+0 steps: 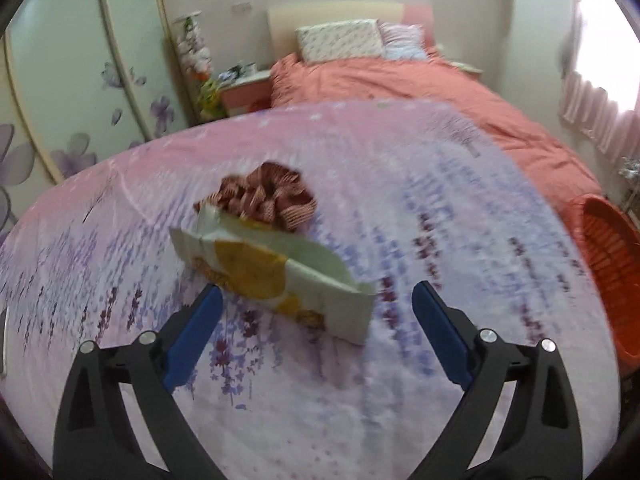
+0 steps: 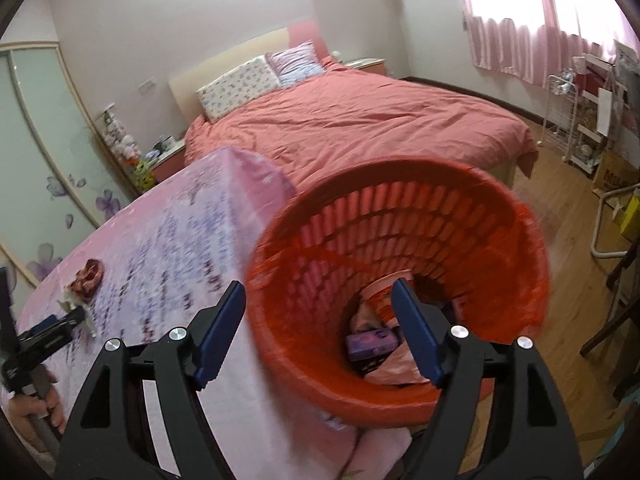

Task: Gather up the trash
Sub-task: 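Grasp the yellow-white snack wrapper with the left tool, then grasp the brown plaid scrunchie with the right tool while the left tool holds the wrapper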

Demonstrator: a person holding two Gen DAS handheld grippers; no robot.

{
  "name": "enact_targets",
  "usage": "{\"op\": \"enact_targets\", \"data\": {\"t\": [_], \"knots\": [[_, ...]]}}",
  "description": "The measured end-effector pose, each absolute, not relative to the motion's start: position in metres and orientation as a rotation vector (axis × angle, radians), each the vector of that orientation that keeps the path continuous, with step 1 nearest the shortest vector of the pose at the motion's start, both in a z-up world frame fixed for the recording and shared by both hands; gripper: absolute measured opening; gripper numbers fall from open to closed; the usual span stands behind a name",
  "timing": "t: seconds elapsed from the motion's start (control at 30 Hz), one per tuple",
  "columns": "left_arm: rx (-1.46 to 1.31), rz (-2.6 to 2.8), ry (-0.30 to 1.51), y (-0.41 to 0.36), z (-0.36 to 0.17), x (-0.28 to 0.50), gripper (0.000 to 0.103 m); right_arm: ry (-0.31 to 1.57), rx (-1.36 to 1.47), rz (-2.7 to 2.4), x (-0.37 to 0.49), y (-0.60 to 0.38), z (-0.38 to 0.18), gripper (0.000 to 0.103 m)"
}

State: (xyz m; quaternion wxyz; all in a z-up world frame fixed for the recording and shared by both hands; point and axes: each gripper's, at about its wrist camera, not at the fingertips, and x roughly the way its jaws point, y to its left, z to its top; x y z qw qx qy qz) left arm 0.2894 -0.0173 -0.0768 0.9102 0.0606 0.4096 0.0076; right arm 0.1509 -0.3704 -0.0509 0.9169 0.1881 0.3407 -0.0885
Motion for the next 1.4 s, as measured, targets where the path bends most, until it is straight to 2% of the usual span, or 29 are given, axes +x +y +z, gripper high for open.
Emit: {"op": "enact_targets", "data": {"t": [0.13, 0.43, 0.57, 0.73, 0.8, 0.87, 1.03, 1.17, 1.4], "knots": [[0.077, 0.054, 0.879, 0.0, -0.086, 0.293, 0.094, 0.718, 0.361, -0.142, 0.154, -0.346, -0.051, 0.075], [0.048, 0.162, 0.883, 0.107, -0.081, 0.265, 0.09, 0.736, 0.326, -0.057, 0.162, -0.305, -0.049, 0.075], [-0.049, 0.087, 0.846, 0.14, -0.067, 0.245, 0.09, 0.749, 0.309, -0.021, 0.168, -0.288, -0.051, 0.075], [-0.069, 0.042, 0.788, 0.135, -0.051, 0.25, 0.09, 0.765, 0.284, 0.009, 0.174, -0.269, -0.053, 0.075], [-0.052, 0.033, 0.816, 0.127, -0.056, 0.268, 0.086, 0.77, 0.276, 0.016, 0.175, -0.263, -0.053, 0.075], [-0.018, 0.057, 0.86, 0.12, -0.068, 0.288, 0.074, 0.775, 0.268, 0.018, 0.175, -0.26, -0.054, 0.075], [-0.039, 0.1, 0.93, 0.124, -0.088, 0.318, 0.06, 0.787, 0.255, 0.01, 0.176, -0.258, -0.056, 0.075], [-0.026, 0.145, 0.933, 0.132, -0.093, 0.323, 0.043, 0.794, 0.262, 0.009, 0.18, -0.255, -0.057, 0.075], [-0.054, 0.185, 0.926, 0.166, -0.092, 0.32, 0.043, 0.811, 0.232, 0.053, 0.192, -0.226, -0.061, 0.073]]}}
